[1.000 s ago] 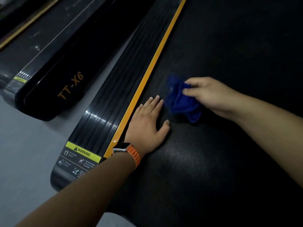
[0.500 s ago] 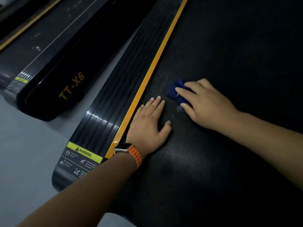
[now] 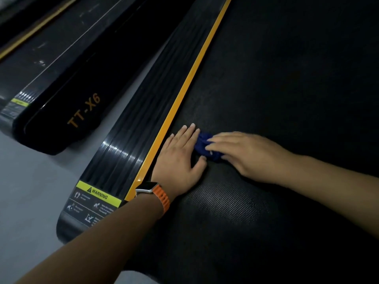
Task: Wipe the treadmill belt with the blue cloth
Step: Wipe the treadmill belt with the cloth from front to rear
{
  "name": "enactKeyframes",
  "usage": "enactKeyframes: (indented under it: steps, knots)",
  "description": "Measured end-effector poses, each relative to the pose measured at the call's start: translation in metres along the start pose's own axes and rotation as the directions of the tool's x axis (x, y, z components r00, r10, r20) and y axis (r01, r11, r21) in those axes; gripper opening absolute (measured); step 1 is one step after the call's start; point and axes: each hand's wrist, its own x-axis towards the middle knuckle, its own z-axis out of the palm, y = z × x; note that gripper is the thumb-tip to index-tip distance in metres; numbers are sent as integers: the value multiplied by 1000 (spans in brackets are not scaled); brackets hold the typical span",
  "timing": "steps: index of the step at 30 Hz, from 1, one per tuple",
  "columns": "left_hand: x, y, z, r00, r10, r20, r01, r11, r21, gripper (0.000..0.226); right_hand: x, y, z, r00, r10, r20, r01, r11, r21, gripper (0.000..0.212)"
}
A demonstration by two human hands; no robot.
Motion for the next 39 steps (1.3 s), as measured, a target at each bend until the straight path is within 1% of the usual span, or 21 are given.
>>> enactKeyframes:
  steps: [1,3,5,6,7,10,12,14,16,17,19,21,23,25,28,30,32,34,36,37,39]
  knots:
    - [1,0,-1,1000,-1,5,1,1000,4,79,7,14,-4,1000,-7,-6,6,998,-55,41]
    - [2,-1,-1,1000,-2,22,2,1000,13,79,28,47,-17,979,162,-122,-175,979,-100,40]
    - [1,-1,0,1000,-6,29,6,1000,18,79,41,60,-22,916,341,-211,-358,933,-44,35]
    - [1,-1,1,1000,-5,27,5,1000,17,80,40,52,-17,903,363,-229,-378,925,-27,32]
    - [1,-1,1,1000,-3,25,3,1000,13,80,35,36,-9,914,332,-235,-345,939,-16,30]
    - [1,-1,2,1000,9,4,-9,1000,5,82,3,-15,12,988,70,-141,-71,997,0,28]
    - [0,0,1,1000,10,10,-10,1000,18,83,4,-4,2,998,-6,-56,3,998,-62,30]
    - [0,0,-1,1000,8,27,-9,999,31,84,21,29,-13,989,104,-107,-121,980,-160,32]
    - [1,0,-1,1000,9,30,-10,1000,23,84,36,47,-20,942,270,-198,-301,942,-147,30]
    - [1,0,0,1000,10,25,-11,1000,22,84,38,45,-17,923,314,-223,-347,930,-125,28]
    - [0,0,0,1000,12,16,-13,1000,22,83,29,17,-9,935,282,-213,-306,948,-89,26]
    - [-1,-1,1,1000,17,1,-17,1000,16,83,7,-17,1,976,160,-145,-165,986,-21,25]
    - [-1,0,1,1000,19,0,-19,1000,10,84,-5,-27,1,993,77,-92,-79,997,-11,28]
    - [-1,1,-1,1000,15,15,-16,1000,19,85,5,-4,-7,989,101,-103,-109,991,-71,33]
    - [1,-1,-1,999,14,37,-15,1000,13,86,31,44,-19,916,324,-239,-353,931,-91,32]
    - [1,-1,-1,999,13,40,-13,1000,9,86,36,39,-18,872,395,-288,-429,902,-60,29]
    - [0,-1,0,999,12,31,-12,1000,12,85,22,7,-5,895,353,-272,-375,926,-33,29]
    - [0,-1,0,1000,14,25,-14,1000,4,85,-1,-26,7,955,225,-195,-227,974,13,32]
    - [0,0,-1,999,16,30,-16,1000,-6,86,-12,-26,7,985,132,-111,-133,991,-8,34]
    - [0,0,-2,999,15,34,-15,1000,-6,86,-8,-10,1,986,120,-112,-126,991,-48,35]
    - [1,-2,-2,999,12,45,-12,1000,-7,87,10,30,-13,952,221,-209,-244,965,-92,33]
